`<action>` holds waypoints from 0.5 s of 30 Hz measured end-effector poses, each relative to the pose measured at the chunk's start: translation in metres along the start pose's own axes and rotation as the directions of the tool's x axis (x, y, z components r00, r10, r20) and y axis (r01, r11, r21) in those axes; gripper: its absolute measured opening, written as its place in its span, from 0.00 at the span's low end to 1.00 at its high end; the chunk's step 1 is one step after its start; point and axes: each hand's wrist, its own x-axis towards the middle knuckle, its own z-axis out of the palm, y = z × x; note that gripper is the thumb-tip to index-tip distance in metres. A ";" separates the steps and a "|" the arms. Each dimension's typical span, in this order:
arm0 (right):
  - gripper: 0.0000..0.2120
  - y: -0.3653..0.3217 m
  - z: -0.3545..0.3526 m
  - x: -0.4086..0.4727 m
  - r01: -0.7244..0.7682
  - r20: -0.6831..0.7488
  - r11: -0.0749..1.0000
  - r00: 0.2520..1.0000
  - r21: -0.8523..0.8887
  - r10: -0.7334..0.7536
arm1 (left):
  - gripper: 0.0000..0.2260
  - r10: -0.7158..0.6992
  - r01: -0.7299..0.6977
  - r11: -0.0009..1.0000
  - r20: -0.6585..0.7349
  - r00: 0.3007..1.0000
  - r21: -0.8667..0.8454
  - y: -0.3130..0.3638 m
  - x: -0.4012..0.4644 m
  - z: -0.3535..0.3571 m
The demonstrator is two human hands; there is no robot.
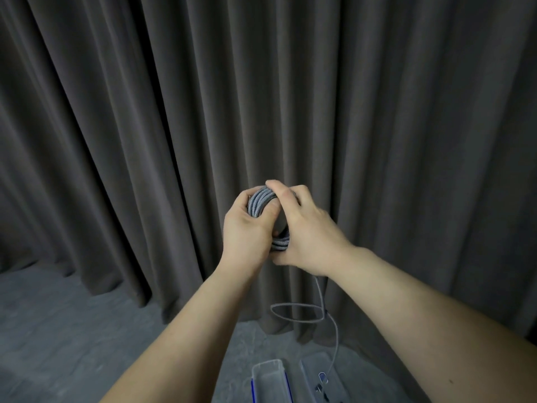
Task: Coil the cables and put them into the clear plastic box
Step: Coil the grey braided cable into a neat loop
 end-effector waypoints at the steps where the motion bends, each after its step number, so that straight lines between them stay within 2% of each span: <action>1: 0.53 0.000 0.000 0.000 -0.001 -0.006 1.000 1.000 0.001 0.001 | 0.10 0.012 -0.012 1.000 0.013 1.000 0.017 0.001 -0.001 0.000; 5: 0.53 0.002 -0.002 0.003 0.007 -0.043 0.999 0.999 0.052 -0.004 | 0.20 0.096 -0.100 0.994 0.104 0.990 0.038 0.006 -0.006 -0.006; 7: 0.53 0.002 -0.001 0.003 0.010 -0.066 0.997 0.998 0.083 -0.005 | 0.22 0.124 -0.131 0.990 0.105 0.987 0.060 0.006 -0.008 -0.006; 10: 0.52 0.000 0.002 0.004 -0.013 -0.089 0.990 0.996 0.141 0.026 | 0.22 0.155 -0.157 0.982 0.029 0.988 0.102 0.004 -0.010 -0.003; 15: 0.53 -0.006 0.003 0.001 0.017 -0.058 0.995 0.998 0.093 -0.012 | 0.15 0.263 -0.259 0.957 -0.013 0.965 0.129 0.001 -0.009 -0.003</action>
